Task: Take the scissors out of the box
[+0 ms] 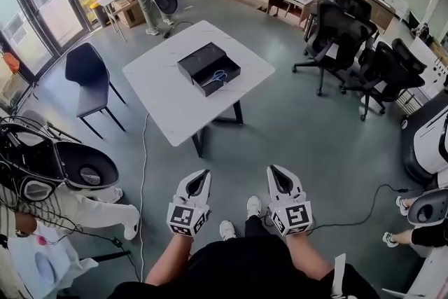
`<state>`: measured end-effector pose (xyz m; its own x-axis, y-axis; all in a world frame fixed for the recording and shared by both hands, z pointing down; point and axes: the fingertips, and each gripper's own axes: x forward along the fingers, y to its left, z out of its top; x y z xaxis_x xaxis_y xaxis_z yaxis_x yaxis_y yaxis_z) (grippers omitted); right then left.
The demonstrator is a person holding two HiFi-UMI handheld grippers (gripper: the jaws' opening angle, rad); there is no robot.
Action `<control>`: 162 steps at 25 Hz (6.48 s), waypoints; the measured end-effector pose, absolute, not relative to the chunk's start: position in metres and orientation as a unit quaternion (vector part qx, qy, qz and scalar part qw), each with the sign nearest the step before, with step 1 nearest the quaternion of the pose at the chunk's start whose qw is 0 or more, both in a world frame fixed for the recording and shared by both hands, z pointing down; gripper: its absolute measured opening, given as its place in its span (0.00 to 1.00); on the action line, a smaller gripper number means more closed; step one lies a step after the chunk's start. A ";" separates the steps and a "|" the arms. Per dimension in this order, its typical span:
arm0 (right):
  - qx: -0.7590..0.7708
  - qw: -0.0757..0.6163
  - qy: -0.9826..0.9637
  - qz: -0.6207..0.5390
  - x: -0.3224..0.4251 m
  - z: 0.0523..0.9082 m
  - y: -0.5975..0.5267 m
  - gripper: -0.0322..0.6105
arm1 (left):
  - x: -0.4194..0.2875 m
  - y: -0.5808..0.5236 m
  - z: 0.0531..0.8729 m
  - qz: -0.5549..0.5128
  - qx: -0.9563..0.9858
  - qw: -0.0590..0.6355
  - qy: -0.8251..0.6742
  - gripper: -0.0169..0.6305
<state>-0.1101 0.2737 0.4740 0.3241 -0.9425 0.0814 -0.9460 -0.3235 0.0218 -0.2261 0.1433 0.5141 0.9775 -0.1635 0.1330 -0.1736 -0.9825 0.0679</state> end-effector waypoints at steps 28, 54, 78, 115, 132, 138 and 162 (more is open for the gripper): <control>0.750 0.031 -0.660 0.029 0.050 0.490 0.212 0.06 | -0.071 0.119 0.520 0.101 0.984 0.006 -0.144 0.04; 0.722 0.053 -0.689 0.037 0.091 0.491 0.050 0.06 | -0.006 -0.013 0.531 0.099 0.987 0.028 -0.123 0.04; 0.713 0.087 -0.696 0.018 0.084 0.479 -0.041 0.06 | -0.002 -0.082 0.534 0.085 0.990 0.040 -0.101 0.04; 0.494 0.123 -0.860 0.024 0.226 0.546 -0.178 0.06 | 0.106 -0.183 0.550 0.139 0.919 0.082 -0.360 0.04; 0.364 0.182 -0.909 0.087 0.186 0.576 -0.228 0.06 | 0.073 -0.239 0.562 0.112 0.891 0.125 -0.422 0.04; 0.287 0.283 -0.911 0.088 0.160 0.618 -0.221 0.06 | 0.066 -0.247 0.556 0.116 0.895 0.096 -0.421 0.04; 0.124 0.603 -0.787 0.046 0.167 0.747 -0.200 0.24 | 0.016 -0.252 0.582 0.111 0.876 0.150 -0.444 0.04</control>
